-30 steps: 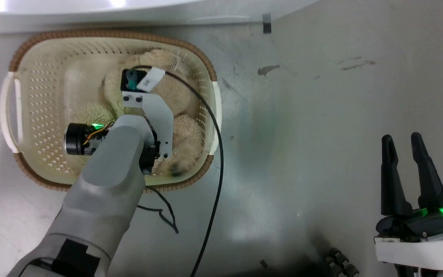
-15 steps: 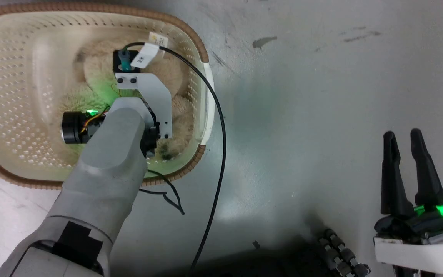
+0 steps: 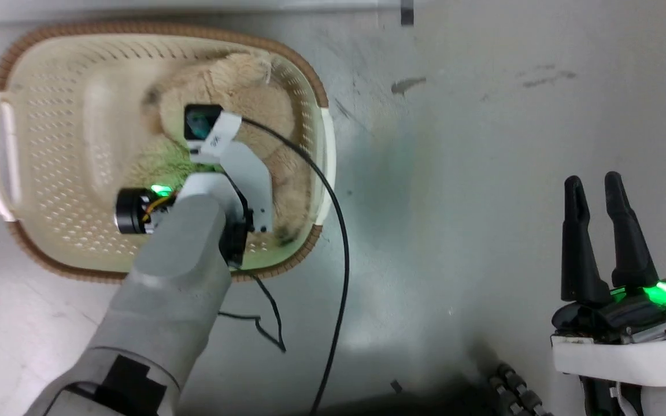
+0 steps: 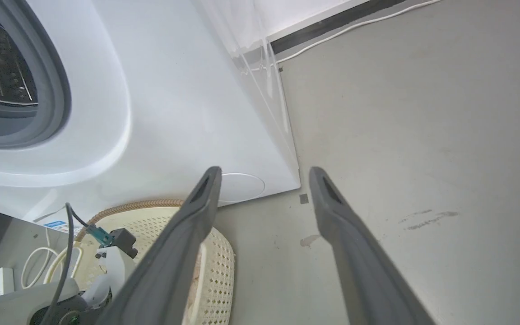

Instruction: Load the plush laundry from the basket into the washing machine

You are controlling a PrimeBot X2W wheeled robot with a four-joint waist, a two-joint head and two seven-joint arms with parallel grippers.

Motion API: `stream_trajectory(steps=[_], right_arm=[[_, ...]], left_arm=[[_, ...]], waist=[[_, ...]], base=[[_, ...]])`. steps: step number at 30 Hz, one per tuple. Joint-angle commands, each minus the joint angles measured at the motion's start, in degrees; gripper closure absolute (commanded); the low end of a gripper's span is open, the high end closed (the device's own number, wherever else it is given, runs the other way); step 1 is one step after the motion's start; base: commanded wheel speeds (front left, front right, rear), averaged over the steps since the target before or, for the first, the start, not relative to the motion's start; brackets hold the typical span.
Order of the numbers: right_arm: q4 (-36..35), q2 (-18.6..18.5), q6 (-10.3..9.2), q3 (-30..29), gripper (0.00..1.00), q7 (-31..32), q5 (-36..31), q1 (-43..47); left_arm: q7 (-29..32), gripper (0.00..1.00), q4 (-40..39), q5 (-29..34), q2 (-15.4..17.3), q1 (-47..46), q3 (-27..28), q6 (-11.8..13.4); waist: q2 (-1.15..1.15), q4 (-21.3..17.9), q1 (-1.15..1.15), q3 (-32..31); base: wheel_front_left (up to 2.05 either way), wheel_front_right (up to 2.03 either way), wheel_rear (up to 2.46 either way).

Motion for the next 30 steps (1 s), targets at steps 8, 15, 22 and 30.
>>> stream_trajectory(steps=[8,15,22,30], right_arm=[[2.81,-0.11,0.05,-0.53,0.0,-0.25,-1.88,-1.04],[5.3,-0.11,0.05,-0.72,0.0,-0.25,-3.54,-0.1],[7.3,-0.11,0.05,-1.11,0.0,-0.25,-4.43,2.13],[9.45,-0.11,0.05,-2.08,0.0,-0.25,-5.25,5.87]], left_arm=[[-5.15,1.0,0.86,-2.69,-2.08,2.96,-0.05,-3.21],[-10.26,1.0,-0.65,-5.72,-2.63,5.51,-0.47,-6.86],[-16.96,1.0,-4.19,-8.83,-2.7,9.93,-1.36,-9.22],[-25.03,1.0,-9.05,-11.47,-2.71,16.02,-2.26,-9.71]], waist=[[0.0,4.62,-0.01,-9.46],[0.0,8.45,-0.01,-17.25],[0.0,11.24,-0.01,-25.0],[0.0,13.46,-0.01,-33.72]], base=[[0.0,0.0,0.0],[0.0,0.0,0.0],[0.0,0.0,0.0],[0.0,0.0,0.0]])
